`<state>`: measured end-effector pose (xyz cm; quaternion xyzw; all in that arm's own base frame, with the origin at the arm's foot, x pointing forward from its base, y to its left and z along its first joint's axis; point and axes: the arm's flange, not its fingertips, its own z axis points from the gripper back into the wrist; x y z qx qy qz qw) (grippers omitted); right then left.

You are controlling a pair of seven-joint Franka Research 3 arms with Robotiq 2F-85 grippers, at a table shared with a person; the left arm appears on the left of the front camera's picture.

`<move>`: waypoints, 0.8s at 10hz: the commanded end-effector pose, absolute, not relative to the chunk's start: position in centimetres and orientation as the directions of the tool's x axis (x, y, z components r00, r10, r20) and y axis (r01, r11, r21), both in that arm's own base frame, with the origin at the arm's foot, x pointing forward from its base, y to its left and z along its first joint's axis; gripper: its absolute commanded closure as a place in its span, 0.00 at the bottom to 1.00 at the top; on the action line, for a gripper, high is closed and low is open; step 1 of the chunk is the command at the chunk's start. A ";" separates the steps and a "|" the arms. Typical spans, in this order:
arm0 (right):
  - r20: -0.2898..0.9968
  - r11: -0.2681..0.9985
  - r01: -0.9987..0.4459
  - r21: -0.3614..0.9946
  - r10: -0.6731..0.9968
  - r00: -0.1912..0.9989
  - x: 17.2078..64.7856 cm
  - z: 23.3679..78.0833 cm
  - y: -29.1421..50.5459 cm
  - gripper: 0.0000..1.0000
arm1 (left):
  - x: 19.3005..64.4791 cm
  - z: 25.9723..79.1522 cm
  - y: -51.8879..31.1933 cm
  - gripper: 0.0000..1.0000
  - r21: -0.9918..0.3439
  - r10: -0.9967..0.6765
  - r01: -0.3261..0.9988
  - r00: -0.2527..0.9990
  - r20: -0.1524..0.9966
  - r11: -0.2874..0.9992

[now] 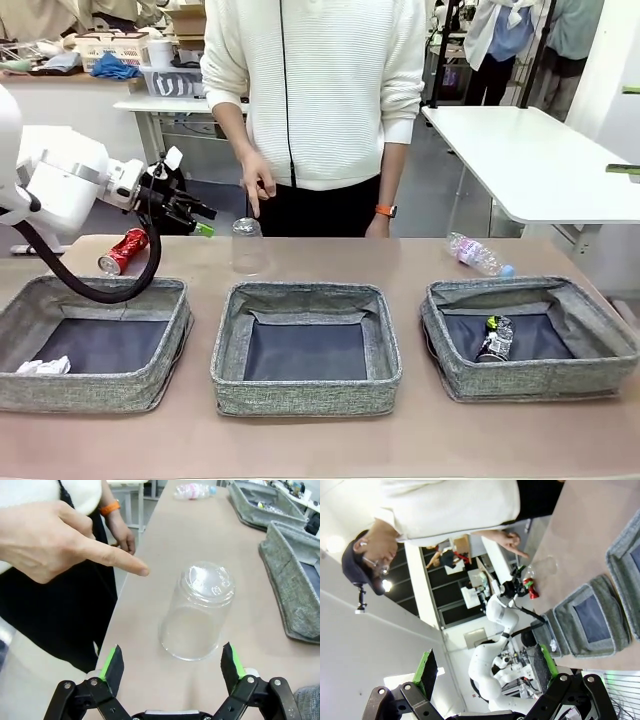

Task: Sort the waste into the appropriate baskets.
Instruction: Pick up the waste item pointed out by the person.

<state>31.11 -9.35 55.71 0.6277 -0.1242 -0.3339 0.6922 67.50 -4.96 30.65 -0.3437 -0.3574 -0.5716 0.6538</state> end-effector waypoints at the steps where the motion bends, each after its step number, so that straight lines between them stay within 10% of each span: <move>1: -0.228 -0.018 0.275 0.961 -0.615 0.755 31.4 55.8 -9.3 0.00 | 67.7 30.4 -6.0 0.00 -0.082 -0.532 0.994 0.108 0.840 0.072; 8: -0.228 -0.018 0.275 0.961 -0.615 0.755 31.4 55.8 -9.3 0.00 | 66.1 29.1 -11.0 0.00 -0.064 -0.612 0.996 0.093 0.785 0.069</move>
